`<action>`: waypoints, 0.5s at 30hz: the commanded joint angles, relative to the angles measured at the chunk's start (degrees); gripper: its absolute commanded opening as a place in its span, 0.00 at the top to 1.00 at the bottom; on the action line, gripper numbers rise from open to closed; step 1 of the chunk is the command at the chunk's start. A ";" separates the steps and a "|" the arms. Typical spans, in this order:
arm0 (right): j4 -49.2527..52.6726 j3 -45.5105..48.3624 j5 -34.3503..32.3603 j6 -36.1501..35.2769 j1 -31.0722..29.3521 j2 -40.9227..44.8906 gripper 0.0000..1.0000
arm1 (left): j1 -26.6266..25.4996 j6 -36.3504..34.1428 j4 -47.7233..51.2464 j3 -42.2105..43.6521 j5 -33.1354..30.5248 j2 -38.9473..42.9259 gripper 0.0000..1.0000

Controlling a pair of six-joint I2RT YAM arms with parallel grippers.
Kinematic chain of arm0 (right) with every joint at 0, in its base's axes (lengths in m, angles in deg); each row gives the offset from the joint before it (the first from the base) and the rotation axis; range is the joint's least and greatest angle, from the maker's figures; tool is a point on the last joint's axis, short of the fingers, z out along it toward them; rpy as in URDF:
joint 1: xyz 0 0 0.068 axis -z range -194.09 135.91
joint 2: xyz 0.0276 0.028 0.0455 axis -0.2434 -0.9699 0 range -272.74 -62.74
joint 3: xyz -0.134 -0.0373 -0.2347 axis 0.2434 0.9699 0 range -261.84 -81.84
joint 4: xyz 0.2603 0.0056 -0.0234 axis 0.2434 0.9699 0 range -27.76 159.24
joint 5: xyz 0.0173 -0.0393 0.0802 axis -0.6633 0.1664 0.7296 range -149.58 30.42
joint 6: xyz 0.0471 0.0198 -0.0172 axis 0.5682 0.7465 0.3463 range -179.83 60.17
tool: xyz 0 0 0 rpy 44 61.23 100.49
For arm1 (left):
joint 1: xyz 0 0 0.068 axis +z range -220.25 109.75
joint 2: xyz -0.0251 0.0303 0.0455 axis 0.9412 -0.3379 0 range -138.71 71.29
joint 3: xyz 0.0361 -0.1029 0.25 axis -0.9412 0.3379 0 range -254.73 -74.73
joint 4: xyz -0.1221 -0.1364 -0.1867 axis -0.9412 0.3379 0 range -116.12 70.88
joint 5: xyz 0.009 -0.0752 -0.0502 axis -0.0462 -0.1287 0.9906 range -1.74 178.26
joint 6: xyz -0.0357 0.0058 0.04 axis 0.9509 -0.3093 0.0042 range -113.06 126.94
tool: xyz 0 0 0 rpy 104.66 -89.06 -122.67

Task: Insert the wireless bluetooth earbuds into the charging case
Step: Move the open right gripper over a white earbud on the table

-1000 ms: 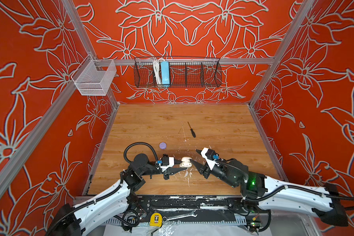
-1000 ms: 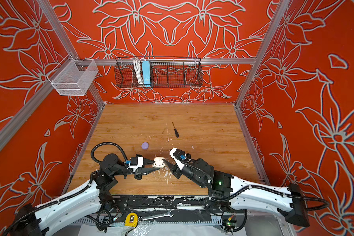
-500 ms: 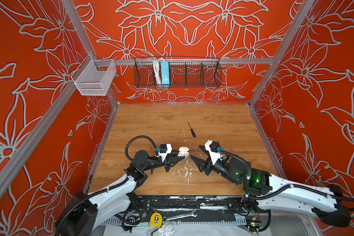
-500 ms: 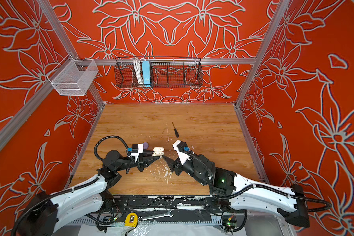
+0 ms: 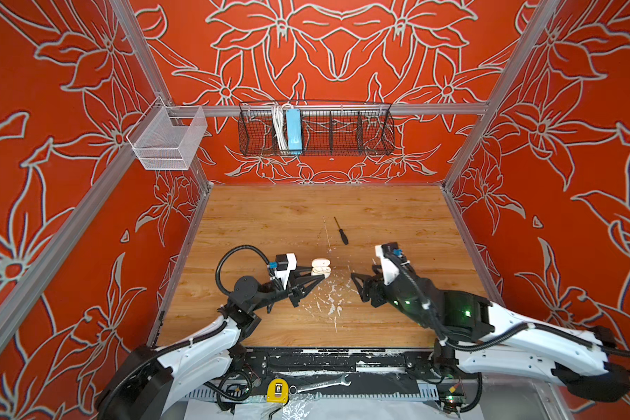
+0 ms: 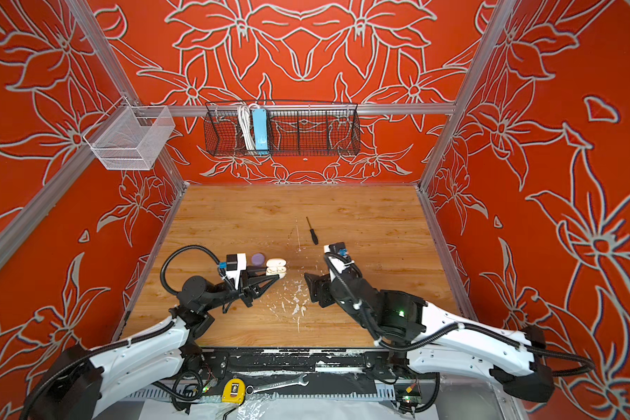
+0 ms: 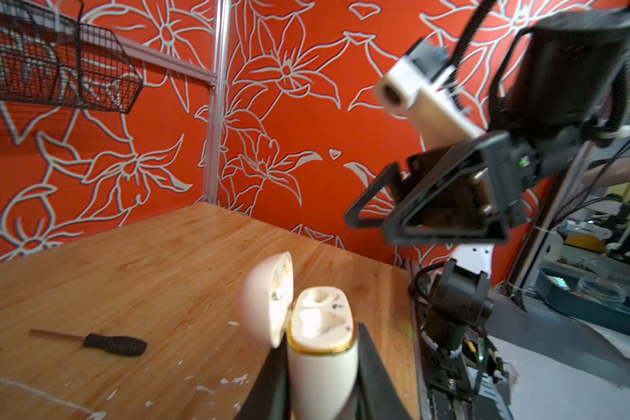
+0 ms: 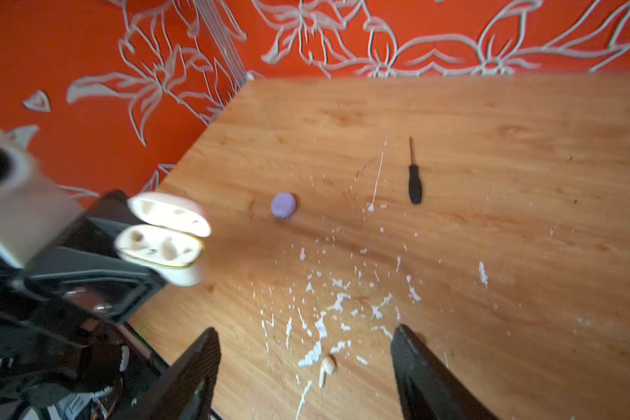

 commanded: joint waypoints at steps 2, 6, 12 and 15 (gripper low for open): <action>9.39 0.72 2.89 7.31 -2.04 -8.19 0.25 | -4.87 -6.30 3.64 4.30 -2.86 7.57 1.00; 5.84 2.90 3.43 8.81 -2.87 -13.15 0.24 | -5.58 -5.64 10.72 5.96 -11.13 13.28 1.00; -1.46 5.76 6.97 8.35 -1.44 -17.70 0.26 | -5.49 -5.13 5.49 7.64 -14.07 10.11 1.00; -3.88 6.23 9.83 8.64 -0.03 -21.93 0.26 | -5.49 -6.14 7.55 7.66 -15.65 11.01 1.00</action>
